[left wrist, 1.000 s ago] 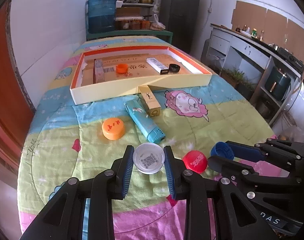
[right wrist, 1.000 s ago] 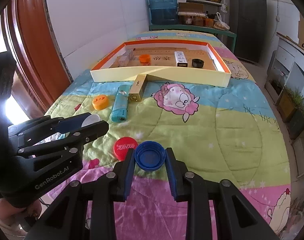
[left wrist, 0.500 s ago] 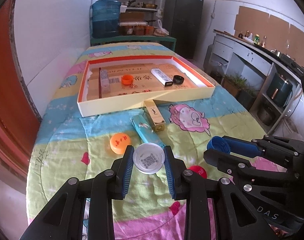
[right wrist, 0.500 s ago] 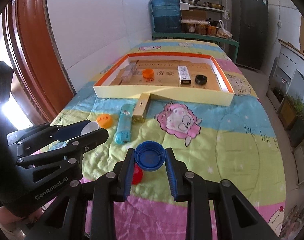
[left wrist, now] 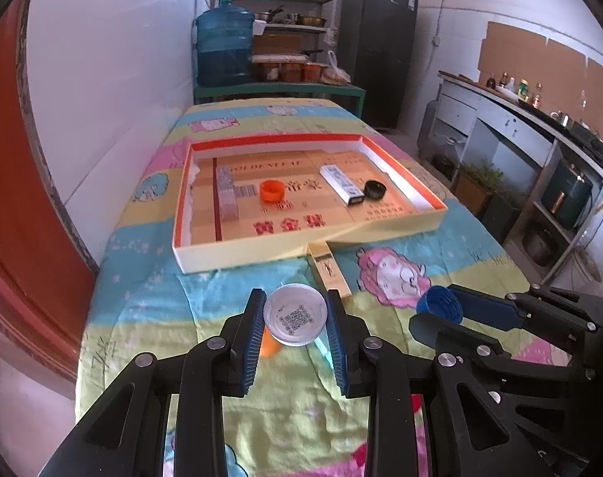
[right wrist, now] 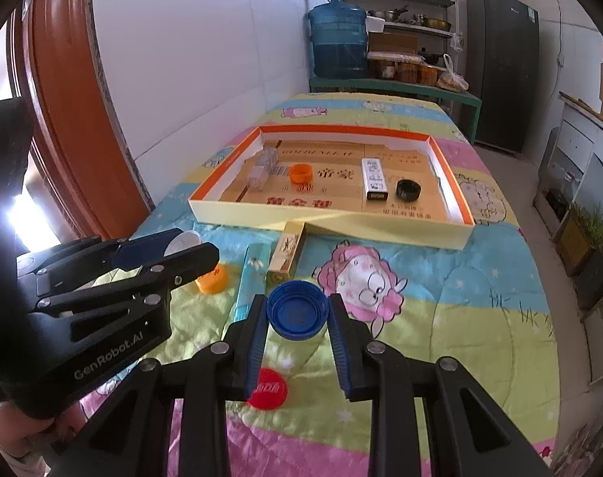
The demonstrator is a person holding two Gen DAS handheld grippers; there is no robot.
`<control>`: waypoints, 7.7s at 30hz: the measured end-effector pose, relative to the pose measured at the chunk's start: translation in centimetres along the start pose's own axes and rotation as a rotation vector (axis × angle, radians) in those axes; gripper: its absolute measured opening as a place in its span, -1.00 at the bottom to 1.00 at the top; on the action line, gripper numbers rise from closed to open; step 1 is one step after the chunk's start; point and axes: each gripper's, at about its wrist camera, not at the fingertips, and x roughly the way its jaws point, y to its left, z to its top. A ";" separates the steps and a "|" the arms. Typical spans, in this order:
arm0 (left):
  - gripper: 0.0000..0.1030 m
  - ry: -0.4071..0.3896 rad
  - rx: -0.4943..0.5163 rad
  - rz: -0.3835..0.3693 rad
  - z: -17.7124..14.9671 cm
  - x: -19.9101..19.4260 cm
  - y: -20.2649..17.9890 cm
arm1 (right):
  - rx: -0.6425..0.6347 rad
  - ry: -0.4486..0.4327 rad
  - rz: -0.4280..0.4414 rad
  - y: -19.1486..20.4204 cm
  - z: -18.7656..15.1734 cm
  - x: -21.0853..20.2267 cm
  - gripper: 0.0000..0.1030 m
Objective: Organize rigid objects
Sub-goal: 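Carry the white cap with the left tool while the right tool carries the blue cap, then open the left tool on the white cap while the right tool releases the blue cap, then withdraw both tools from the tray toward the remaining items on the quilt, then grasp the orange cap with the left tool while the right tool grasps the red Coca-Cola cap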
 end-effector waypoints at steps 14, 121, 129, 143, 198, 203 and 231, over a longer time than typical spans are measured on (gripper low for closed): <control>-0.40 -0.037 0.010 0.013 3.4 0.4 -0.4 | 0.008 -0.026 -0.003 -0.9 2.7 0.9 -0.41; -0.09 0.136 -0.079 -0.033 8.4 15.9 3.0 | 0.066 0.116 -0.013 -7.2 8.4 13.6 -0.38; -0.08 0.117 -0.086 -0.034 8.7 15.3 2.9 | 0.070 0.103 -0.009 -7.3 8.3 13.1 -0.34; -0.08 0.069 -0.081 0.005 9.1 12.4 2.9 | 0.087 0.077 -0.014 -7.2 8.2 11.3 -0.34; -0.08 -0.037 -0.104 0.029 4.4 -1.1 3.2 | 0.034 -0.030 -0.050 -1.3 5.0 0.0 -0.34; -0.08 -0.040 -0.103 0.030 3.9 -1.8 3.2 | 0.027 -0.033 -0.050 -0.8 4.3 -0.7 -0.34; -0.08 0.018 -0.140 0.024 -0.9 -2.1 4.8 | -0.026 0.084 0.016 1.8 -3.2 0.6 -0.33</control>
